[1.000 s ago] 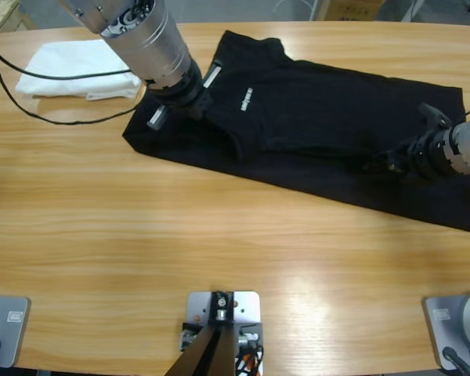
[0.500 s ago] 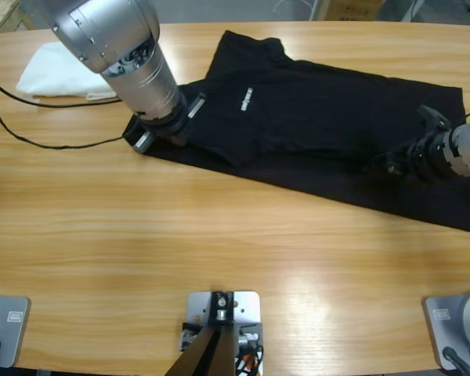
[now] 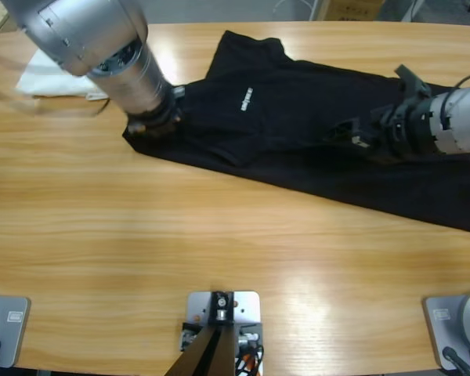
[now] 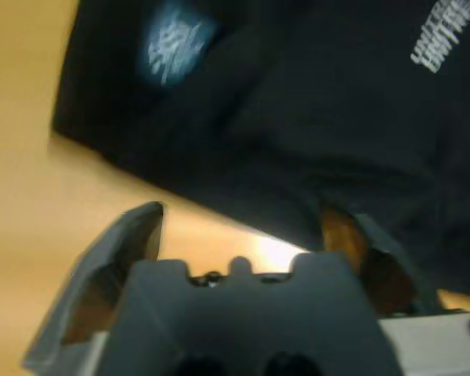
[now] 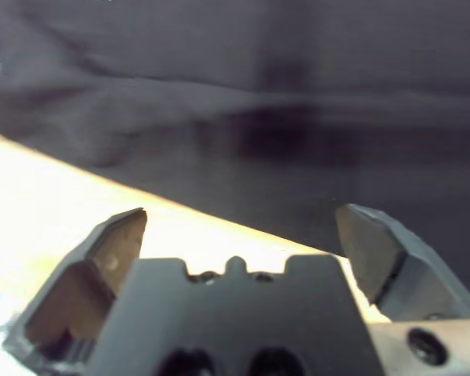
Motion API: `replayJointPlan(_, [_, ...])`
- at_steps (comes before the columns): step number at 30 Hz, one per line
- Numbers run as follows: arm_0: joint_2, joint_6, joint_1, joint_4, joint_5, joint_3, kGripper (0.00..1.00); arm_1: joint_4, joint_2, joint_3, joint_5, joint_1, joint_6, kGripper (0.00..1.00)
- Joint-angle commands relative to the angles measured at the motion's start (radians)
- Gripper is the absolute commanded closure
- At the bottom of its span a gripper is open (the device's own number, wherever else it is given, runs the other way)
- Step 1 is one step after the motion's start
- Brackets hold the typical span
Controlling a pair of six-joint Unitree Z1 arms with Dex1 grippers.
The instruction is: Fold clothes
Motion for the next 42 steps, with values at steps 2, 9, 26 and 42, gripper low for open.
replayJointPlan(2, [0.02,0.792,0.057,-0.13,-0.127,0.023,0.004,0.471,0.012,-0.047,-0.364,0.02,0.171,0.0])
replayJointPlan(9, [0.107,1.002,0.137,-0.248,-0.148,0.059,0.009,0.478,0.019,0.011,-0.313,0.004,0.31,0.0])
replayJointPlan(26, [0.116,1.351,0.158,-0.142,-0.277,-0.071,0.023,0.412,0.016,0.019,-0.277,-0.072,0.266,0.0])
replayJointPlan(42, [0.232,1.24,0.245,-0.136,-0.245,-0.047,0.023,0.342,0.161,0.033,-0.277,-0.121,0.186,0.0])
